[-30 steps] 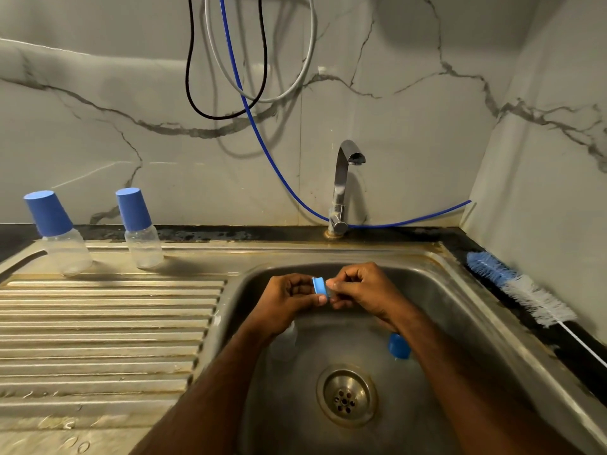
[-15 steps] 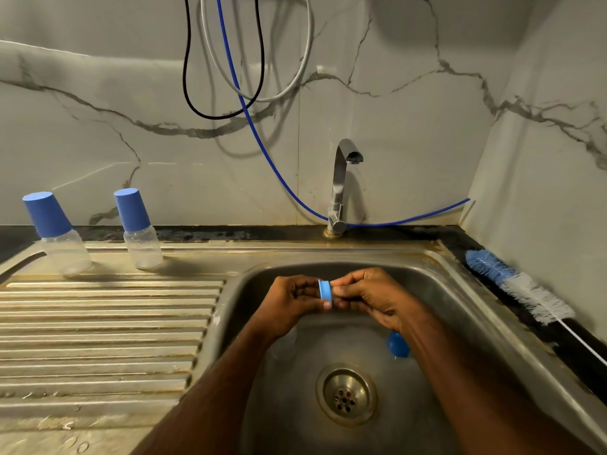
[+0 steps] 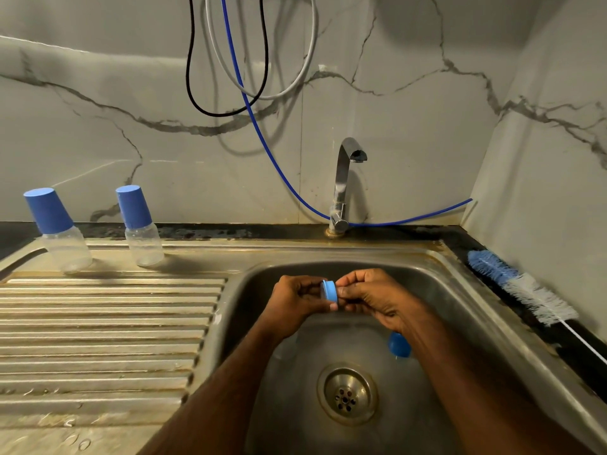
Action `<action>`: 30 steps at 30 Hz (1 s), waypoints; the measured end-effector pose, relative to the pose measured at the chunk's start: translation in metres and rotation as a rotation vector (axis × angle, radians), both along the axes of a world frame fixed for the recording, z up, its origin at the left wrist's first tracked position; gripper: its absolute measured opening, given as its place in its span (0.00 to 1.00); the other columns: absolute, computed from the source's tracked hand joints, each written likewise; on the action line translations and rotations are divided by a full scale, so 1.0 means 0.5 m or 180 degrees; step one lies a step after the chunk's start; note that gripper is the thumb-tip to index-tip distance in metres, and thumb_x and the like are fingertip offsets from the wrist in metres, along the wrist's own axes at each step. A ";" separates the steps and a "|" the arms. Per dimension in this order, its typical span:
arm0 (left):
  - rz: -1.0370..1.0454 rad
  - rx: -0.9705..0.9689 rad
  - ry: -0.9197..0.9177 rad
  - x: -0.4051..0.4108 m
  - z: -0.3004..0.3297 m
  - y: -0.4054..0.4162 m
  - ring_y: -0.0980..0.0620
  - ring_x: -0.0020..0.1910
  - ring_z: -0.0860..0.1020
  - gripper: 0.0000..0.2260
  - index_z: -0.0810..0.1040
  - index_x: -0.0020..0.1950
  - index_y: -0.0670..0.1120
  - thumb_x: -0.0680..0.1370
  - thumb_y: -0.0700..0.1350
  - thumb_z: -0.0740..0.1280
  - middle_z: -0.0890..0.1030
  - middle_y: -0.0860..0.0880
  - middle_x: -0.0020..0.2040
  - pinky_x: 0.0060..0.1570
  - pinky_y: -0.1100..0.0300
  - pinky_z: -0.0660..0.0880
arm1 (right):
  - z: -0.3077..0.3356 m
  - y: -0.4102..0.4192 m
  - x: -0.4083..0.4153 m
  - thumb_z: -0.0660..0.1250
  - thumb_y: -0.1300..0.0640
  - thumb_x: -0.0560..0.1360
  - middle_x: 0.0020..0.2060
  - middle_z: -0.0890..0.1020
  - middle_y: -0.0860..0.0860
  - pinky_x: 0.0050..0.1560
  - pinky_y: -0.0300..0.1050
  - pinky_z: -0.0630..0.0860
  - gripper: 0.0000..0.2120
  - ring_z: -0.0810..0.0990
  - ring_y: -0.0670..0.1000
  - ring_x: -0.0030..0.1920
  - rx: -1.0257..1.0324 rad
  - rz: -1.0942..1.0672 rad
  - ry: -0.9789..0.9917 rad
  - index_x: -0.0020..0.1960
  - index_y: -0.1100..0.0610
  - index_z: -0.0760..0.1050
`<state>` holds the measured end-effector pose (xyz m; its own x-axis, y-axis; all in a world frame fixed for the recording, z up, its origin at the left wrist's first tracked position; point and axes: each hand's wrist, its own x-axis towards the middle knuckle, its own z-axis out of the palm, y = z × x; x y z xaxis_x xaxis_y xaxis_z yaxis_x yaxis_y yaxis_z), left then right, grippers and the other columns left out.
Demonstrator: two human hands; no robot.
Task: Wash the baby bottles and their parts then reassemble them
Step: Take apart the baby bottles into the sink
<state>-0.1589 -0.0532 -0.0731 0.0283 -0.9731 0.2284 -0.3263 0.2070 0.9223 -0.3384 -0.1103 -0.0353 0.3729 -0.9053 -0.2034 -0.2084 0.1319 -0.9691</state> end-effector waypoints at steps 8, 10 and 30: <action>0.0203 0.0058 0.0093 -0.005 -0.008 -0.003 0.57 0.50 0.85 0.24 0.80 0.66 0.44 0.71 0.40 0.79 0.85 0.51 0.52 0.51 0.62 0.81 | -0.006 0.003 0.000 0.71 0.69 0.74 0.49 0.85 0.61 0.42 0.42 0.84 0.07 0.85 0.54 0.45 0.0245 -0.0206 -0.0400 0.51 0.65 0.83; 0.0216 0.0071 0.0140 -0.004 -0.007 -0.003 0.56 0.52 0.85 0.23 0.81 0.65 0.44 0.71 0.41 0.79 0.86 0.50 0.54 0.55 0.58 0.82 | -0.006 0.004 0.001 0.72 0.67 0.75 0.48 0.86 0.61 0.43 0.43 0.84 0.07 0.85 0.53 0.43 0.0243 -0.0203 -0.0497 0.52 0.63 0.83; 0.0309 0.0366 0.0584 -0.019 -0.009 -0.008 0.48 0.40 0.85 0.10 0.83 0.51 0.41 0.71 0.38 0.79 0.86 0.41 0.41 0.43 0.58 0.82 | -0.040 -0.009 -0.006 0.72 0.59 0.76 0.50 0.87 0.51 0.48 0.43 0.78 0.09 0.84 0.49 0.51 -0.0488 0.0270 0.0063 0.56 0.52 0.82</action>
<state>-0.1683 -0.0572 -0.0776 0.1540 -0.9831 0.0987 -0.1643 0.0730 0.9837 -0.3414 -0.1146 -0.0552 0.4466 -0.8917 -0.0736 -0.2318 -0.0359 -0.9721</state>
